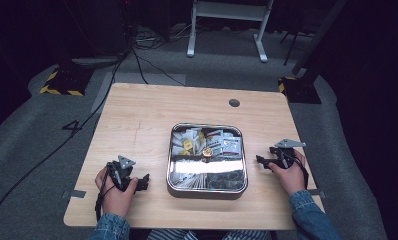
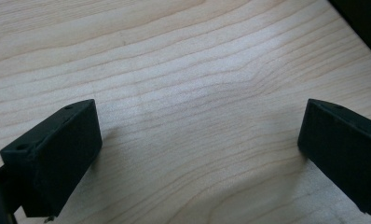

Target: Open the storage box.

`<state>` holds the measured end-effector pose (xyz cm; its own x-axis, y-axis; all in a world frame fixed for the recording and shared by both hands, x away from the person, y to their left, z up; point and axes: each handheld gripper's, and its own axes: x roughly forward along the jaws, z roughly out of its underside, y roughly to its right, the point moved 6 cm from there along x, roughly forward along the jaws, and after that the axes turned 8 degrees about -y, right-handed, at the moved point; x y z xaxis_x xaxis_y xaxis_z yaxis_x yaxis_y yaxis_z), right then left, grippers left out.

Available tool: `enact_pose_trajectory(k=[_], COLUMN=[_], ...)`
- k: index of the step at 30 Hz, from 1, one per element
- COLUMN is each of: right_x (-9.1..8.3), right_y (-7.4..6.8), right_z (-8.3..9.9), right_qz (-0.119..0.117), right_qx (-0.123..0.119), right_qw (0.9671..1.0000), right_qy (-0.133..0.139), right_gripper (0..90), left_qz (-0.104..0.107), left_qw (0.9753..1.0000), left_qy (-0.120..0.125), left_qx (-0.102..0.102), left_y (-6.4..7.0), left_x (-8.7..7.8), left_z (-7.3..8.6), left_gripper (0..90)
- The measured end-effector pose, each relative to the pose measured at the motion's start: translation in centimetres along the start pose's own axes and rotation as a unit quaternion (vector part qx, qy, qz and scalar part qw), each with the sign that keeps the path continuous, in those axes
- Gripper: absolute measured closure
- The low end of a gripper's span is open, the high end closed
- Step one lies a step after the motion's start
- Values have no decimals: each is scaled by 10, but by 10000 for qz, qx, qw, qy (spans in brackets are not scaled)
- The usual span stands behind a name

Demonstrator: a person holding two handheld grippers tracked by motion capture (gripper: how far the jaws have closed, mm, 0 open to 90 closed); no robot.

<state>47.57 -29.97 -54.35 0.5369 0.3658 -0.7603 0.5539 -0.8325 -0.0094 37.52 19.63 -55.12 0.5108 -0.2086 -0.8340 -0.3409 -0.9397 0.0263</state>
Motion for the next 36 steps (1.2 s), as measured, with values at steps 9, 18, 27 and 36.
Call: enact_pose_trajectory(k=[9, 18, 27, 36], right_x=[-21, -44, -62, -74], right_y=[-3, -15, -33, -51], right_z=[-9, -19, -34, -53], right_qz=[-94, -463, -704, -886], right_qx=[-61, -36, -245, -497], right_qw=[9999, 9985, 9958, 9925], right_qy=[121, 302, 523, 684], right_gripper=[282, 382, 405, 410], left_qz=[12, 49, 50, 53], left_qw=[10000, 10000, 10000, 9999], left_qy=[1, 10, 9, -3], left_qx=[21, 67, 69, 88], left_y=[0, 0, 0, 0], left_x=[0, 1, 1, 2], left_z=[0, -1, -1, -4], left_gripper=[0, 0, 0, 0])
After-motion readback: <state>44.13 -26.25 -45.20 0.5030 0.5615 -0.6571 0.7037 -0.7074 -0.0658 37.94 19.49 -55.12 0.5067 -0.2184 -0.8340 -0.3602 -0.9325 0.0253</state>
